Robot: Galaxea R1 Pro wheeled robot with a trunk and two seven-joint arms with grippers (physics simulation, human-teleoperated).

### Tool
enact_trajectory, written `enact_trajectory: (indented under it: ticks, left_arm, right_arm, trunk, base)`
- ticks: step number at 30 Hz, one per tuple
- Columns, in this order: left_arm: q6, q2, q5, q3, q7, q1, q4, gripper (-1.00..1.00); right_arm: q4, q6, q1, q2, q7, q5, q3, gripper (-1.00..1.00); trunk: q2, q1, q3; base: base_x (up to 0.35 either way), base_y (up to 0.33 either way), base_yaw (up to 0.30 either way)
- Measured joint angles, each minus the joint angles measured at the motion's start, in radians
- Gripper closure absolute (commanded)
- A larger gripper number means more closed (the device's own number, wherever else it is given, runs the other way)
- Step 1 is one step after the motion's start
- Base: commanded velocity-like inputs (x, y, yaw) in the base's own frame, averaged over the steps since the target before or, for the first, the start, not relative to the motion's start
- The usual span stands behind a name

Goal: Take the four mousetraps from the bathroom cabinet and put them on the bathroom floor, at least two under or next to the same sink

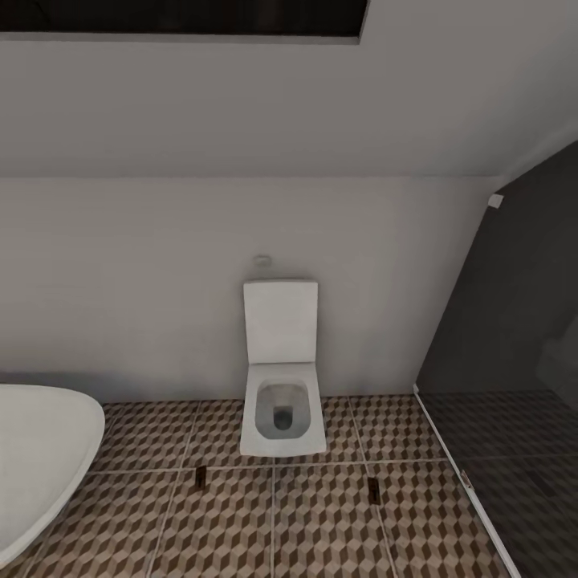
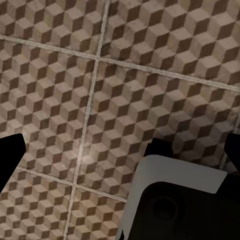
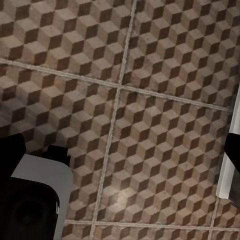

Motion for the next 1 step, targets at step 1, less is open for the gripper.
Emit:
enact_trajectory:
  ticks: [1]
  left_arm:
    - [0.0, 0.0, 0.0, 0.0, 0.0, 0.0, 0.0, -1.0]
  right_arm:
    - [0.0, 0.0, 0.0, 0.0, 0.0, 0.0, 0.0, -1.0]
  trunk:
    - [0.0, 0.0, 0.0]
  base:
    - [0.0, 0.0, 0.0]
